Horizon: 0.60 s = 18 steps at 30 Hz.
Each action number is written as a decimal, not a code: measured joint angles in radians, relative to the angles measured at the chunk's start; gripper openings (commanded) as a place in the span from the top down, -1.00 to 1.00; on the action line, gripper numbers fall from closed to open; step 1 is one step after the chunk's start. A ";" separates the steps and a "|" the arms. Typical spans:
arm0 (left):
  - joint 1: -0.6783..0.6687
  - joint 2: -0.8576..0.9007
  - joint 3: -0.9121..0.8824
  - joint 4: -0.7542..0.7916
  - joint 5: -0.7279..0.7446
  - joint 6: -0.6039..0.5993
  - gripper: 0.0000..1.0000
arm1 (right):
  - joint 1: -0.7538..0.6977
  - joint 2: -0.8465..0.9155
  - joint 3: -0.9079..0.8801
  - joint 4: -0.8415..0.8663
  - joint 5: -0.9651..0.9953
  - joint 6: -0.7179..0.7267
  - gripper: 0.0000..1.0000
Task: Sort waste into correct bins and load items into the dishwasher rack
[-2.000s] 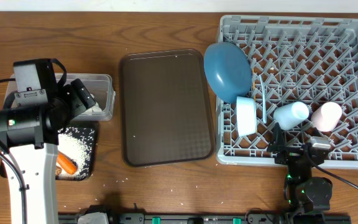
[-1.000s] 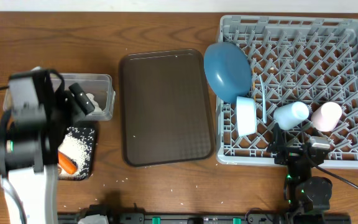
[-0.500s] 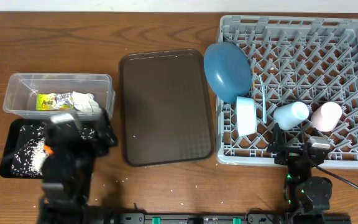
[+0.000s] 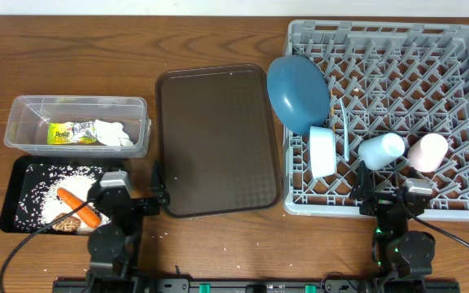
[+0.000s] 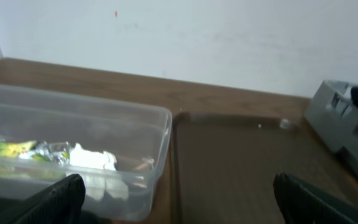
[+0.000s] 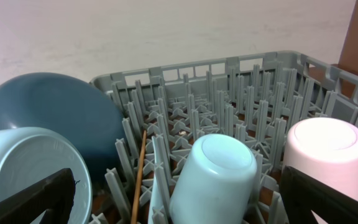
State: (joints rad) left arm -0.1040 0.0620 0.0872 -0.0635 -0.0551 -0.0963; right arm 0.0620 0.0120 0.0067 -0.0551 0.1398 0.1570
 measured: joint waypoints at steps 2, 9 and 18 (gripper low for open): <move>-0.005 -0.027 -0.042 0.011 0.000 0.000 -0.96 | 0.000 0.000 0.000 0.000 0.000 0.000 -0.98; -0.010 -0.050 -0.057 0.024 0.003 0.018 -0.96 | 0.000 0.000 0.000 0.000 0.000 0.000 -0.99; -0.010 -0.051 -0.057 0.024 0.003 0.039 -0.96 | 0.000 0.000 0.000 0.000 0.000 0.000 -0.98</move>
State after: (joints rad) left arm -0.1143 0.0109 0.0303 -0.0395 -0.0521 -0.0574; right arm 0.0620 0.0120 0.0067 -0.0551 0.1398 0.1570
